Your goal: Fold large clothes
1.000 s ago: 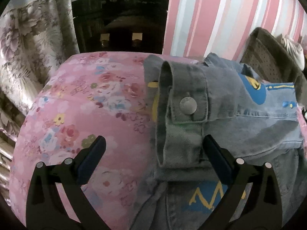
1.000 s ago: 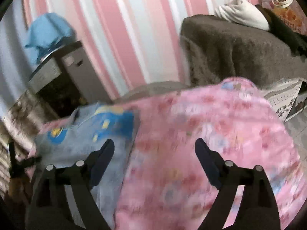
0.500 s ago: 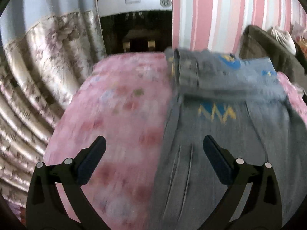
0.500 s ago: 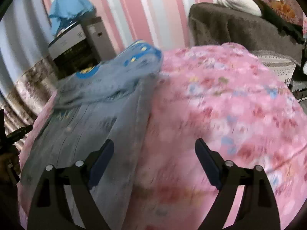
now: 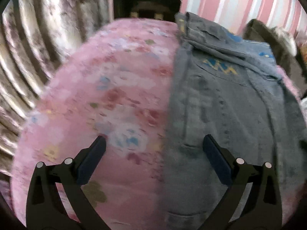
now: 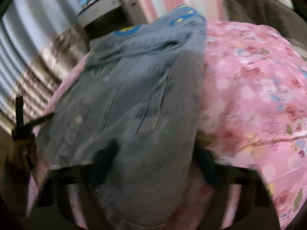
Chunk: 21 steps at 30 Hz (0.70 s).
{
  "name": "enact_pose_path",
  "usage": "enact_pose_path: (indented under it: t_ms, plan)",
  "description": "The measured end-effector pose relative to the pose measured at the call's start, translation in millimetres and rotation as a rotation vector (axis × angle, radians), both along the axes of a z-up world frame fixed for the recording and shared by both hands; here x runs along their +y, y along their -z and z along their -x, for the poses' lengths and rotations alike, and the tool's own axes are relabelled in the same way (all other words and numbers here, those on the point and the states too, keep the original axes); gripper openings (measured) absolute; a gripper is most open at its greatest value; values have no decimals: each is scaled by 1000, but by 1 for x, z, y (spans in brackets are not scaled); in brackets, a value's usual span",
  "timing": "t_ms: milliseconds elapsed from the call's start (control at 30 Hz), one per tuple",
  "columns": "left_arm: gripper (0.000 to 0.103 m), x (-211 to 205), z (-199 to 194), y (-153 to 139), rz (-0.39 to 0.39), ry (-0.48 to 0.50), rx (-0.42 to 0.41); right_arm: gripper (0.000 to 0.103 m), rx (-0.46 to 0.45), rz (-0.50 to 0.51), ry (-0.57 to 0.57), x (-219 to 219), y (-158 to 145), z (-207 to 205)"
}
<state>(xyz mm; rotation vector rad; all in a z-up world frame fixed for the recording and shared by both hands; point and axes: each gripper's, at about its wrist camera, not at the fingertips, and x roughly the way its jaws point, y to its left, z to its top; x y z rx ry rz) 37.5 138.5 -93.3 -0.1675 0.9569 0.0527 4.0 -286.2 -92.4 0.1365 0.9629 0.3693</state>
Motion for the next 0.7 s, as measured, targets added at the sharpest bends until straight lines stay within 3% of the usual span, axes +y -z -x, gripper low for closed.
enact_pose_path:
  t_ms: [33, 100, 167, 233, 367, 467, 500, 600, 633, 700]
  plan:
    - [98, -3, 0, 2, 25, 18, 6, 33, 4, -1, -6, 0, 1, 1]
    - [86, -18, 2, 3, 1, 51, -6, 20, -31, 2, -17, -2, -5, 5]
    - [29, -42, 3, 0, -6, 125, -22, 14, -75, 13, -12, -8, -19, 7]
    - [20, -65, 6, -8, 23, 157, -46, 12, -142, 49, 4, -18, -40, 12]
    - [16, -95, 22, -41, 102, 215, -111, 12, -213, 96, 34, -41, -80, 23]
    - [16, -112, 42, -59, 103, 264, -132, 14, -213, 134, 37, -57, -91, 29]
    - [16, -113, 46, -54, 112, 262, -118, 19, -184, 141, 30, -63, -85, 28]
    - [18, -109, 50, -17, 70, 220, -28, 54, -109, 145, 54, -79, -52, 29]
    - [21, -101, 51, -1, 93, 199, 13, 54, -94, 157, 54, -79, -44, 30]
    - [28, -95, 57, 0, 102, 187, -21, 60, -89, 201, 56, -80, -33, 37]
